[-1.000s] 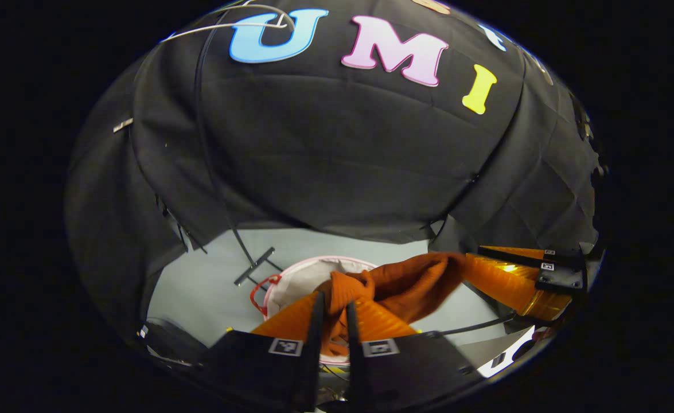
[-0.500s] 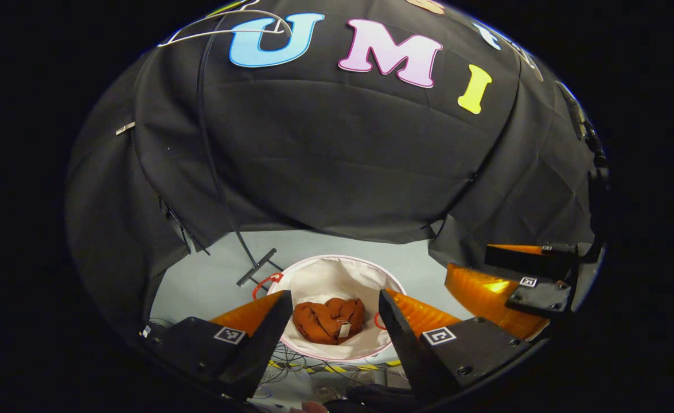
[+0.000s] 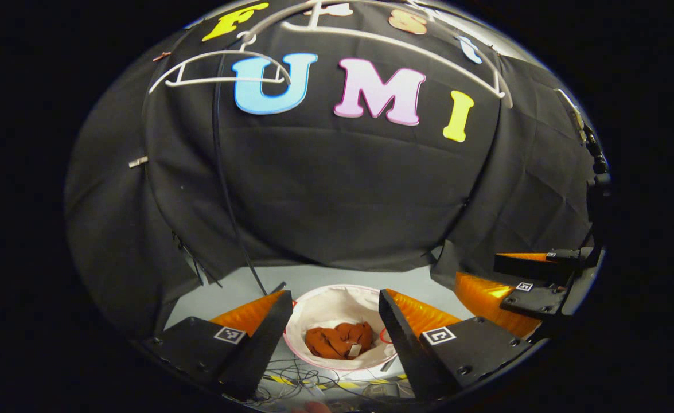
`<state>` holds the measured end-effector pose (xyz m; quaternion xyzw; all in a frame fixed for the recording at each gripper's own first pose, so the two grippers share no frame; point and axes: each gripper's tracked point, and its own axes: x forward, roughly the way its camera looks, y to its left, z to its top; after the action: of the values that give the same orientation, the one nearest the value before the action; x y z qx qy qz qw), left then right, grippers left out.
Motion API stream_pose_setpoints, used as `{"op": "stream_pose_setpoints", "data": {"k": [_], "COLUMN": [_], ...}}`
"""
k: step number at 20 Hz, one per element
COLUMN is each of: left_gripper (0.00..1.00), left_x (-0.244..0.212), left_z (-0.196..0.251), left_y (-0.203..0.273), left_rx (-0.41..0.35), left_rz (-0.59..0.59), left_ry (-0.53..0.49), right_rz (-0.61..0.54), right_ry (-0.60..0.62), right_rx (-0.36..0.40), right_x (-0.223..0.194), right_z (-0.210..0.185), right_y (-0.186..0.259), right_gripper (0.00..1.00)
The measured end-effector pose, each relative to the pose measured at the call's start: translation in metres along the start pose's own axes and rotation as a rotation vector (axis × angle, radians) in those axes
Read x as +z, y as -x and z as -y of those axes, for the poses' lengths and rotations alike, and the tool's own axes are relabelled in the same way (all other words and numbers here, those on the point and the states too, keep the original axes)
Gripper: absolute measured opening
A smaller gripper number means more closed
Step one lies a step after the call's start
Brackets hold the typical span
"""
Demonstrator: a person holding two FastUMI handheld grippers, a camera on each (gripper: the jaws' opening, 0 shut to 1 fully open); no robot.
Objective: Grasp the clothes on the hanger with both hands and then place them into the laundry hamper below.
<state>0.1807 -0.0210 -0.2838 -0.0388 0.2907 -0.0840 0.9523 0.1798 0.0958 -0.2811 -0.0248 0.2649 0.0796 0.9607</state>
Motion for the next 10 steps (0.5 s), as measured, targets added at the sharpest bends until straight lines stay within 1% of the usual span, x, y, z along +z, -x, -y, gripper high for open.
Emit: {"op": "stream_pose_setpoints", "data": {"k": [6, 10], "left_gripper": [0.95, 0.95], "left_x": [0.064, 0.095], "left_z": [-0.007, -0.007], "left_y": [0.074, 0.121], "left_rx": [0.005, -0.002], "left_rz": [0.220, 0.330], "left_ry": [-0.021, -0.013], "right_rz": [0.189, 0.329], "right_ry": [-0.038, -0.054], "right_rx": [-0.043, -0.080], "right_x": [0.067, 0.112], "right_z": [0.006, 0.013], "right_y": [0.075, 0.126], "right_gripper": [0.99, 0.99]}}
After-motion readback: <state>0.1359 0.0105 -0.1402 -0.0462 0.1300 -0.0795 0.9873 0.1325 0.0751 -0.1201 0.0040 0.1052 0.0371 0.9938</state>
